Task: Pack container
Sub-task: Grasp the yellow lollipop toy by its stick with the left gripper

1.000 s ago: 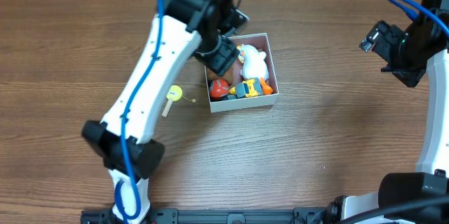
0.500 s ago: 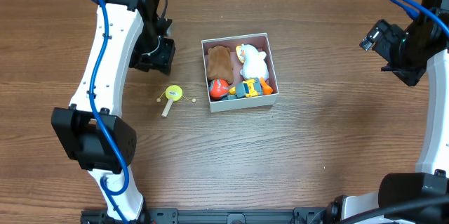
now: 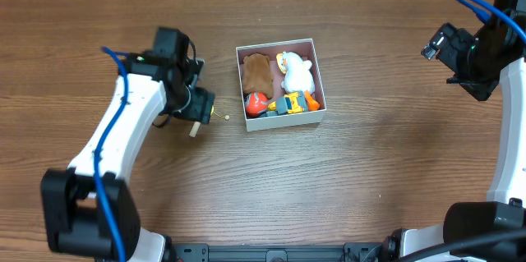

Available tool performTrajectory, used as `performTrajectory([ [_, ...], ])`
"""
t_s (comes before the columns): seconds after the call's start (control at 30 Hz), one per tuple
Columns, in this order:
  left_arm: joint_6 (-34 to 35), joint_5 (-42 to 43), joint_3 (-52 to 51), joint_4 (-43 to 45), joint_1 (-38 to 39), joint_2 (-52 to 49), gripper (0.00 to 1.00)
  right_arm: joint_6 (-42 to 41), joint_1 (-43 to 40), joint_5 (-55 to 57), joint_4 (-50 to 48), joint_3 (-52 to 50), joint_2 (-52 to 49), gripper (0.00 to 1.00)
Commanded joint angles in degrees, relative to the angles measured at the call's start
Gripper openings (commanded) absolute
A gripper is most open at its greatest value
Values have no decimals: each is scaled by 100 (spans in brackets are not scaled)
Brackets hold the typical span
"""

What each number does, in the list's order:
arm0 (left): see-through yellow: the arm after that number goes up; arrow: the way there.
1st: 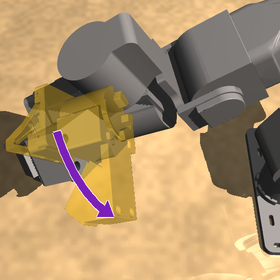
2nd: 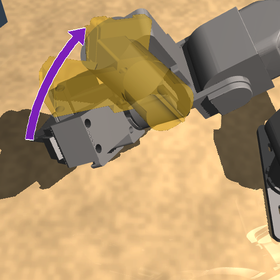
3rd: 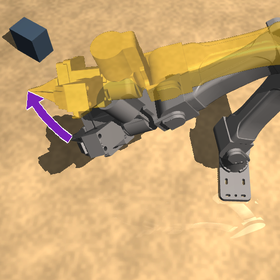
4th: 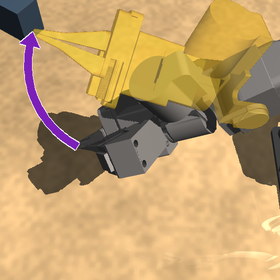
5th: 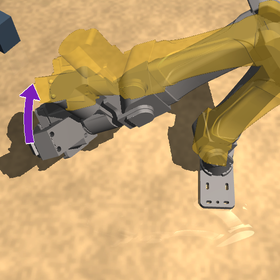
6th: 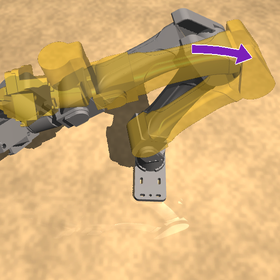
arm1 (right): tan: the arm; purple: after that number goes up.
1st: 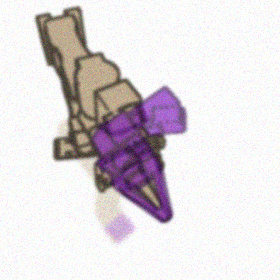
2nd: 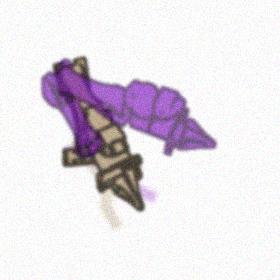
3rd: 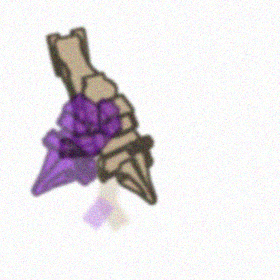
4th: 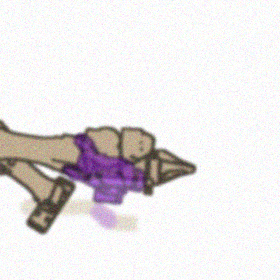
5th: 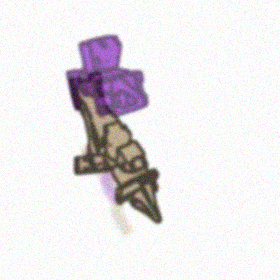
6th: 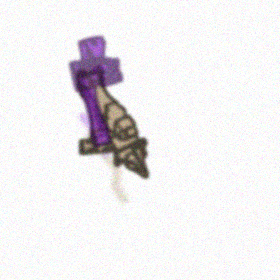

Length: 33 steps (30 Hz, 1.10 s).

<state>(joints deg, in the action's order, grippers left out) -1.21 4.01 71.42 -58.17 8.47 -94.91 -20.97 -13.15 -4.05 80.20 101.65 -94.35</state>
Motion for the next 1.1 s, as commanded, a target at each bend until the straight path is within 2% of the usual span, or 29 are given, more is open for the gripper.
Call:
performTrajectory([
  [0.0, -608, 11, -142, 332, -31, -299, 83, -9, -4, 48, -20, 31, 0, 100],
  [0.13, -833, 7, -142, 509, -31, -772, 80, -9, -4, 48, -15, 31, 0, 100],
  [0.2, -1054, 7, -142, 522, -31, -1045, 73, -9, -4, 48, -15, 31, 0, 100],
  [0.23, -1102, 7, -142, 520, -31, -1150, 66, -9, -7, 50, -17, 31, 0, 100],
  [0.37, -1106, 7, -142, 540, -31, -1556, 50, -9, -7, 50, -17, 31, 0, 100],
  [0.5, -1113, 4, -142, 560, -31, -1762, 47, -9, -7, 50, -15, 31, 0, 100],
  [0.63, -1193, 4, -142, 560, -31, -1867, 29, -9, -7, 50, -17, 31, 0, 100],
  [0.7, -1187, 7, -140, 560, -28, -1869, 14, -9, -7, 50, -17, 31, 0, 100],
  [0.77, -1117, 7, -94, 525, -28, -1867, 9, -9, -7, 50, -17, 31, 0, 100],
  [0.87, -881, 4, 431, -22, -31, -1864, 5, -9, -7, 50, -17, 31, 0, 100],
  [1.07, -728, 11, 2629, -1635, -17, -1864, 4, -9, -7, 50, -15, 31, 0, 100],
])
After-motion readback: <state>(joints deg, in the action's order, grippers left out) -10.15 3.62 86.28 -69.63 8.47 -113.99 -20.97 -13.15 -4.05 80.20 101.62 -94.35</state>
